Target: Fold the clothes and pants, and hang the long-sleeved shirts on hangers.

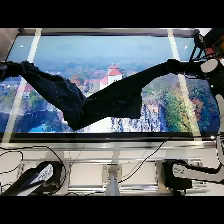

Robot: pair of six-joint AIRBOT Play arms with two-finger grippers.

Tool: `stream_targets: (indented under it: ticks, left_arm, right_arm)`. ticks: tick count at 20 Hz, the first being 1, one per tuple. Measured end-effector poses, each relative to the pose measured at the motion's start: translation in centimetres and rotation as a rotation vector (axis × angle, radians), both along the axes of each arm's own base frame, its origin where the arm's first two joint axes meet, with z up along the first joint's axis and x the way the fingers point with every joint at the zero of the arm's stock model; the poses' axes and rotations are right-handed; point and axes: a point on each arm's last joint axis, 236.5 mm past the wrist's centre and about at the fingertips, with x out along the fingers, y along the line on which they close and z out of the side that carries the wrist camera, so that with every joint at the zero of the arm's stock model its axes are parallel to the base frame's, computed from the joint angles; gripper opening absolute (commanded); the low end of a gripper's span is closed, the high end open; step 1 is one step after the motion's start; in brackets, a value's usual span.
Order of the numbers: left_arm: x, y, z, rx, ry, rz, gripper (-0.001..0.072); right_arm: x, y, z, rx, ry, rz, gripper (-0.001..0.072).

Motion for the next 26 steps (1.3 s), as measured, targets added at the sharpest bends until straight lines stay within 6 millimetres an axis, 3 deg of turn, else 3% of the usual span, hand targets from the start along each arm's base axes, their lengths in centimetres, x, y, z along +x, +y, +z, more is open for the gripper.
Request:
stream_targets:
  ticks: [3, 6, 8, 9, 11, 12, 14, 15, 17, 18, 19, 23, 26]
  left_arm:
    - [1.4, 0.2, 2.1, 0.006, -0.136, 0.007, 0.0047]
    - [1.8, 0.2, 2.7, 0.000, -0.180, 0.010, 0.0047]
    - [1.8, 0.2, 2.5, -0.003, -0.179, 0.010, 0.0048]
    - [1.8, 0.2, 2.4, -0.004, -0.174, 0.010, 0.0047]
    - [1.7, 0.1, 1.9, -0.010, -0.155, 0.009, 0.0047]
    - [1.6, 0.1, 1.7, -0.012, -0.144, 0.008, 0.0047]
    - [1.4, 0.1, 1.3, -0.016, -0.127, 0.009, 0.0047]
    - [1.3, 0.0, 1.1, -0.018, -0.121, 0.008, 0.0048]
    - [1.2, 0.0, 1.2, -0.018, -0.116, 0.007, 0.0047]
    - [1.0, -0.1, 1.5, -0.014, -0.122, 0.006, 0.0048]
    - [0.9, -0.1, 2.0, -0.010, -0.133, 0.005, 0.0047]
    - [-0.4, 0.2, 4.5, 0.062, -0.173, 0.005, 0.0047]
    - [-1.6, 0.9, 4.1, 0.128, -0.111, 0.008, 0.0047]
  right_arm:
    - [2.8, 0.1, 1.1, 0.008, -0.115, -0.061, 0.0029]
    - [4.8, 0.2, 2.7, 0.000, -0.228, -0.109, 0.0030]
    - [5.6, 0.5, 2.7, -0.005, -0.258, -0.120, 0.0036]
    - [5.9, 0.6, 2.3, -0.007, -0.262, -0.123, 0.0132]
    - [6.4, 0.7, 1.1, -0.012, -0.252, -0.126, 0.0681]
    - [6.4, 0.8, 0.4, -0.018, -0.240, -0.121, 0.0690]
    - [6.2, 0.9, -0.6, -0.040, -0.210, -0.101, 0.0681]
    - [5.9, 0.6, -1.0, -0.060, -0.192, -0.088, 0.0602]
    - [4.8, -0.4, -1.4, -0.104, -0.145, -0.062, 0.0291]
    - [3.9, -1.3, -1.3, -0.127, -0.116, -0.053, 0.0078]
    - [3.0, -2.2, -1.2, -0.149, -0.087, -0.044, 0.0030]
    - [-1.9, -6.0, -0.4, -0.307, 0.025, 0.069, 0.0029]
    - [-6.7, -6.9, -2.0, -0.335, 0.182, 0.189, 0.0028]
